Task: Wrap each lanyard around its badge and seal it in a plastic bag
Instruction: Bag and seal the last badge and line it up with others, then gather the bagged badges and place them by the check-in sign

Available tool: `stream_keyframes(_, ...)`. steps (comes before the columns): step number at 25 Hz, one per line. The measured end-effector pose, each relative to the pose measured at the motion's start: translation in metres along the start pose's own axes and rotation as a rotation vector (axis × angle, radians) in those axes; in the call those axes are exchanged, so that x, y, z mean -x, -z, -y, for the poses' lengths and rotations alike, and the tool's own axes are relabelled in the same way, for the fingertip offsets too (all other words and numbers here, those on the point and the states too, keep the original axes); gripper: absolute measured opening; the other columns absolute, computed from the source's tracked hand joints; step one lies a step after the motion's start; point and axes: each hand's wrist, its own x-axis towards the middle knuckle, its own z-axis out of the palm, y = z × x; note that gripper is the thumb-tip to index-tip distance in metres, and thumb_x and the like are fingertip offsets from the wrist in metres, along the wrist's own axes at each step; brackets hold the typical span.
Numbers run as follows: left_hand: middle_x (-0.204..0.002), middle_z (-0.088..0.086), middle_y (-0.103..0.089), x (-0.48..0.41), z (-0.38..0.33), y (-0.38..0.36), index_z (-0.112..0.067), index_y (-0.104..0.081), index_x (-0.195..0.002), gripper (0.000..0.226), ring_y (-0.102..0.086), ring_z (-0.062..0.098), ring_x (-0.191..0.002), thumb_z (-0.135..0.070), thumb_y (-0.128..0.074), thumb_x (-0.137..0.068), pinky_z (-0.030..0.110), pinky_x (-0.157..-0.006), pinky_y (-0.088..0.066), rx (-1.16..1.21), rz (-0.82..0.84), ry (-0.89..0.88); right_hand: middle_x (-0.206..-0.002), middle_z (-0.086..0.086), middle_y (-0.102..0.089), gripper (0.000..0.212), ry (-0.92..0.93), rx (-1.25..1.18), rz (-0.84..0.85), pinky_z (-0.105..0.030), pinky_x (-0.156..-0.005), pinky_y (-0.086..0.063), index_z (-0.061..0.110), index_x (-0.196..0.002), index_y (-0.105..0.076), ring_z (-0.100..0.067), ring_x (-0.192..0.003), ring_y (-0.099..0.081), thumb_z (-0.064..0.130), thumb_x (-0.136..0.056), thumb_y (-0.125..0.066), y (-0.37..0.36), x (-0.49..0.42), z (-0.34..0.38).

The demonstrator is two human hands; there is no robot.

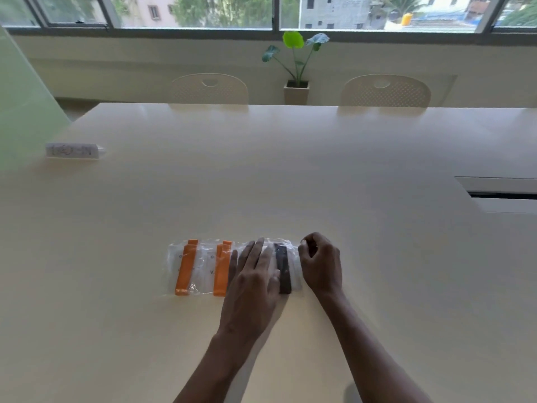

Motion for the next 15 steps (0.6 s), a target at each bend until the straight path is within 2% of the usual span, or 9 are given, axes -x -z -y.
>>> stream_keyframes(4, -0.158, 0.01, -0.053, 0.005, 0.026, 0.025, -0.009, -0.056, -0.148, 0.051, -0.045, 0.029, -0.148, -0.02, -0.066, -0.1, 0.041, -0.124, -0.032, -0.028, -0.1, 0.175, -0.077, 0.0, -0.069, 0.01, 0.006, -0.01, 0.002, -0.029, -0.064, -0.045, 0.015, -0.082, -0.066, -0.019, -0.071, -0.062, 0.014, -0.091, -0.065, 0.001, 0.001, -0.003)
stream_keyframes(7, -0.152, 0.014, -0.058, 0.006, 0.052, 0.044, -0.007, -0.06, -0.144, 0.047, -0.05, 0.034, -0.143, -0.02, -0.067, -0.099, 0.045, -0.12, -0.037, -0.067, -0.138, 0.302, -0.077, -0.001, -0.069, 0.009, -0.005, -0.032, -0.003, -0.028, -0.066, -0.045, 0.015, -0.081, -0.066, -0.019, -0.072, -0.061, 0.013, -0.09, -0.064, 0.001, 0.001, -0.003)
stream_keyframes(11, -0.151, 0.016, -0.058, 0.003, 0.084, 0.067, -0.004, -0.057, -0.145, 0.051, -0.049, 0.037, -0.142, -0.022, -0.068, -0.098, 0.048, -0.118, -0.039, -0.05, -0.151, 0.426, -0.078, -0.001, -0.069, 0.009, 0.011, -0.053, -0.001, -0.03, -0.068, -0.048, 0.015, -0.082, -0.067, -0.02, -0.074, -0.063, 0.013, -0.09, -0.064, 0.003, 0.003, -0.001)
stream_keyframes(15, -0.147, 0.025, -0.058, -0.006, 0.118, 0.084, 0.001, -0.055, -0.143, 0.056, -0.049, 0.044, -0.139, -0.028, -0.07, -0.098, 0.051, -0.114, -0.042, -0.042, -0.104, 0.546, -0.077, -0.004, -0.07, 0.01, -0.044, -0.025, -0.048, -0.027, -0.067, -0.042, 0.012, -0.082, -0.068, -0.025, -0.074, -0.065, 0.01, -0.091, -0.064, 0.006, 0.005, 0.004)
